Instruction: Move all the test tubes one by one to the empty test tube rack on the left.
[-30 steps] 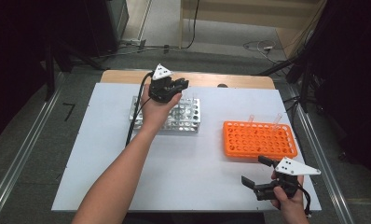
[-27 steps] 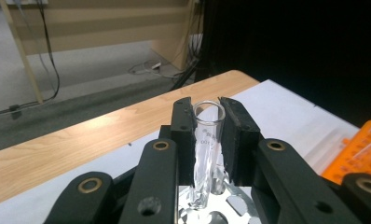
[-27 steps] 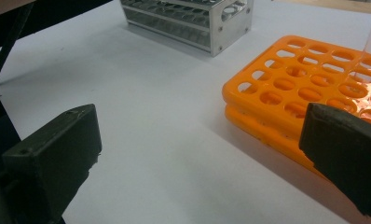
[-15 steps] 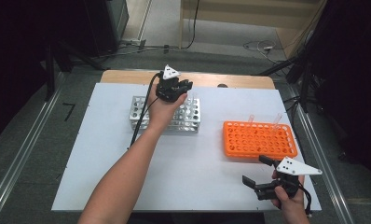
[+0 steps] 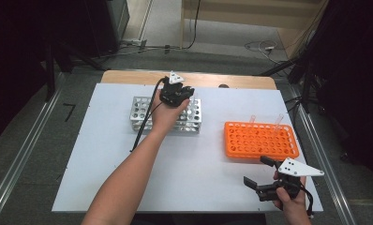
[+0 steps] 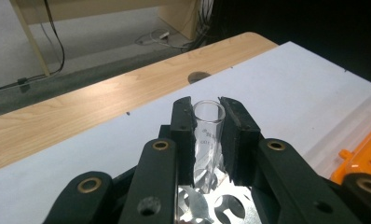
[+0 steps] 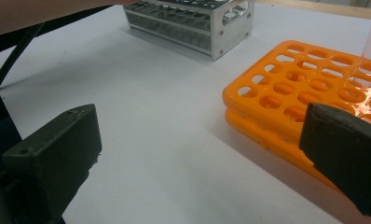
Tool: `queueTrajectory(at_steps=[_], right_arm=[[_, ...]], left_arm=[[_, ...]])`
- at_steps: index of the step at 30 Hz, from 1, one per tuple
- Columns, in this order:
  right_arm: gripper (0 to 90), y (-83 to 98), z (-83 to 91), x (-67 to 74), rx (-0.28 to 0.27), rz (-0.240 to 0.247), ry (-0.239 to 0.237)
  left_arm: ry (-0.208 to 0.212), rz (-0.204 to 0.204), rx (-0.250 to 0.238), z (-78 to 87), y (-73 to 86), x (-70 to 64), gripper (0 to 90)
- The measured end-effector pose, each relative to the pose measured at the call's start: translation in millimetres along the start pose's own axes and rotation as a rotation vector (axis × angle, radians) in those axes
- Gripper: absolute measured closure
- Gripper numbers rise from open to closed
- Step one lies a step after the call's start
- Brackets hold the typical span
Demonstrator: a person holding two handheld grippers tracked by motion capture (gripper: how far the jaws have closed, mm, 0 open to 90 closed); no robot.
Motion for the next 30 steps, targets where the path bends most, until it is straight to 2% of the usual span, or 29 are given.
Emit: queueTrajectory(at_steps=[10, 14, 17, 20, 22, 26, 30], right_arm=[[0.0, 0.2, -0.7, -0.5, 0.004, 0.005, 0.000], [0.0, 0.5, -1.5, -0.1, 0.006, 0.003, 0.001], [0.0, 0.1, -1.1, -0.4, 0.005, 0.001, 0.000], [0.0, -0.5, -0.7, -1.8, 0.000, -0.002, 0.003], [0.0, -0.8, -0.7, -2.7, 0.001, -0.005, 0.005], [0.0, -1.6, -1.2, -4.0, 0.003, -0.005, 0.011], [0.0, -2.8, -3.1, -5.8, 0.004, -0.003, 0.019]], left_arm=[[0.020, 0.015, 0.049, -4.3, 8.4, -2.6, 74.4], [0.027, 0.040, 0.052, -1.9, 7.8, -1.0, 69.8], [0.033, 0.043, 0.056, 1.8, 6.2, -1.1, 57.9], [0.047, 0.062, 0.028, 8.7, 3.9, -2.8, 45.7], [0.050, 0.075, 0.019, 14.3, 3.7, -3.5, 34.3], [0.094, 0.087, 0.005, 25.7, 8.3, -11.2, 14.8], [0.115, 0.051, -0.006, 42.5, 15.2, -21.7, 6.7]])
Point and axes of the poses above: each handheld gripper's, and its own axes: z roughly backward along the jaws, y roughly out of its underside, x roughly to its left, the point moved 5 cm from there along -z, roughly forward along the jaws, and after that the axes turned 15 degrees about -z, right-handed, at the moved point
